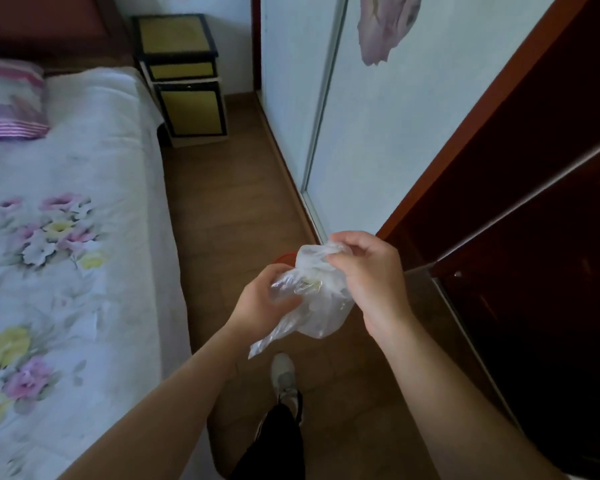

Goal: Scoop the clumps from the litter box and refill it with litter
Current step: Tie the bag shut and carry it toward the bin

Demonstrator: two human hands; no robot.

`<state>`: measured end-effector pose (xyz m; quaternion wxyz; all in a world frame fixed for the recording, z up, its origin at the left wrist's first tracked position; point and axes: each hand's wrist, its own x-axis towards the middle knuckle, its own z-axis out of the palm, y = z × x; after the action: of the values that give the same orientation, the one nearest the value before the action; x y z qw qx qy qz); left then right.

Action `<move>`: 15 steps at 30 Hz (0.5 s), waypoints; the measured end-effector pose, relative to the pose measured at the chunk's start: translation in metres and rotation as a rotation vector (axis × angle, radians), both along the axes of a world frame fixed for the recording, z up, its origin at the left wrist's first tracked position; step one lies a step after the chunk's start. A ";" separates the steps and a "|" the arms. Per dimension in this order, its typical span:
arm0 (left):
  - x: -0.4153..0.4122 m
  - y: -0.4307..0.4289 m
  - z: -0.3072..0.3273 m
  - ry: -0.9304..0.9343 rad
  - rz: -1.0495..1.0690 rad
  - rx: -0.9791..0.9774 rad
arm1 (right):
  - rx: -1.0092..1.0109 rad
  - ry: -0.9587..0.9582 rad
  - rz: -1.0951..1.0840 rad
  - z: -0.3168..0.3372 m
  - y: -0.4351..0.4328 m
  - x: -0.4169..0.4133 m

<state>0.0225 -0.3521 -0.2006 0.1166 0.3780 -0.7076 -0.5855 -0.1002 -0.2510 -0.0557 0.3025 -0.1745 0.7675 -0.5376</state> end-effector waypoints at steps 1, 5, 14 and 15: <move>-0.017 -0.014 -0.011 -0.020 0.018 0.011 | 0.013 -0.009 0.004 -0.013 -0.016 -0.018; -0.079 -0.062 -0.052 -0.117 0.061 0.073 | 0.089 -0.113 0.008 -0.061 -0.077 -0.081; -0.172 -0.139 -0.164 -0.258 0.136 0.240 | 0.298 -0.277 0.034 -0.204 -0.180 -0.189; -0.181 -0.146 -0.182 -0.268 0.150 0.239 | 0.315 -0.284 0.049 -0.226 -0.189 -0.199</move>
<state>-0.1581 -0.4984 -0.3825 0.0188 0.5155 -0.6121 -0.5993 -0.2989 -0.4400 -0.2821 0.4441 -0.0663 0.7874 -0.4224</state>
